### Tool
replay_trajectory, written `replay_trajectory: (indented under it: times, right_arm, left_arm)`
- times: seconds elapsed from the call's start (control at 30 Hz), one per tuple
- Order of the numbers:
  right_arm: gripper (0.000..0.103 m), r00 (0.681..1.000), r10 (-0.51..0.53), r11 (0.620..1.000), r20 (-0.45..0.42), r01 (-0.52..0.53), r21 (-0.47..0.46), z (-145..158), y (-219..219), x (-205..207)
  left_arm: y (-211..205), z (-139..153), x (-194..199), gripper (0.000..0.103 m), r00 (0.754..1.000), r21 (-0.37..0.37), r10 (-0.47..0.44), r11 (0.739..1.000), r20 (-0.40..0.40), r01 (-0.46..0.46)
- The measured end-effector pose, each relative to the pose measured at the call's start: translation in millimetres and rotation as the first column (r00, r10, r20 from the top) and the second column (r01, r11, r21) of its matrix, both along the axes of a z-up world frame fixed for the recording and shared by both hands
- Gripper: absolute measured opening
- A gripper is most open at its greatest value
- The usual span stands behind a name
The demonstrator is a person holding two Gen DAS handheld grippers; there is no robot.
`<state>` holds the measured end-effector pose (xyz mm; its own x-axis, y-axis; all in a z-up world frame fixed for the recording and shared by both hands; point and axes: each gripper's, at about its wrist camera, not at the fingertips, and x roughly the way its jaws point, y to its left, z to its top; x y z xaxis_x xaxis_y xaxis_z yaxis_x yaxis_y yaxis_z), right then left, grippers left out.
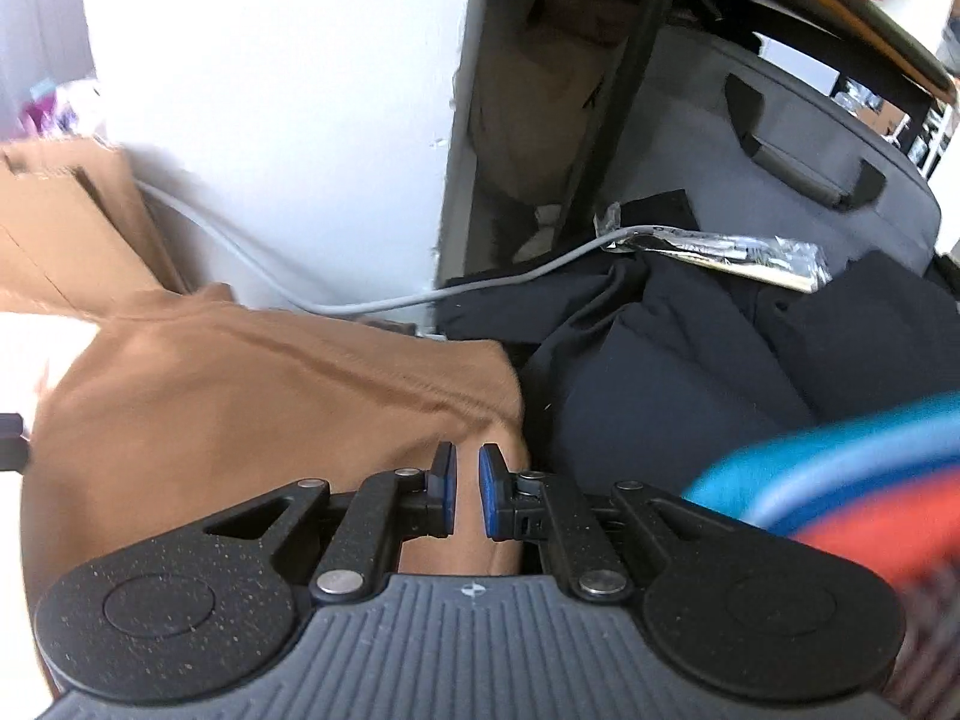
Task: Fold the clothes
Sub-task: 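Lower the folded brown shirt onto the stack beside the bed with both tools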
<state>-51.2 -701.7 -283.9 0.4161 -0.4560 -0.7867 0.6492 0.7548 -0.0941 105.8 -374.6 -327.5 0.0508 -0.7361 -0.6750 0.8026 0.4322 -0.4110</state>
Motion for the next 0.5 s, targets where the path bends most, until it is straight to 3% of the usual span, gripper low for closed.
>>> replay_trajectory:
  times: [0.17,0.3,0.5]
  right_arm:
    - [0.014,0.999,0.019,0.999,0.027,-0.018,-0.038,-19,35,-20]
    - [0.014,1.000,0.027,0.994,-0.013,-0.028,-0.106,-42,55,-31]
    - [0.012,0.999,0.029,0.993,-0.046,-0.034,-0.114,-62,62,-49]
  left_arm:
    - [6,-8,-17,0.052,1.000,0.016,-0.018,1.000,-0.016,0.019]
    - [15,-19,-21,0.052,0.998,0.024,0.001,1.000,-0.068,0.001]
    - [23,-35,-32,0.044,0.993,0.047,-0.028,0.998,-0.116,0.034]
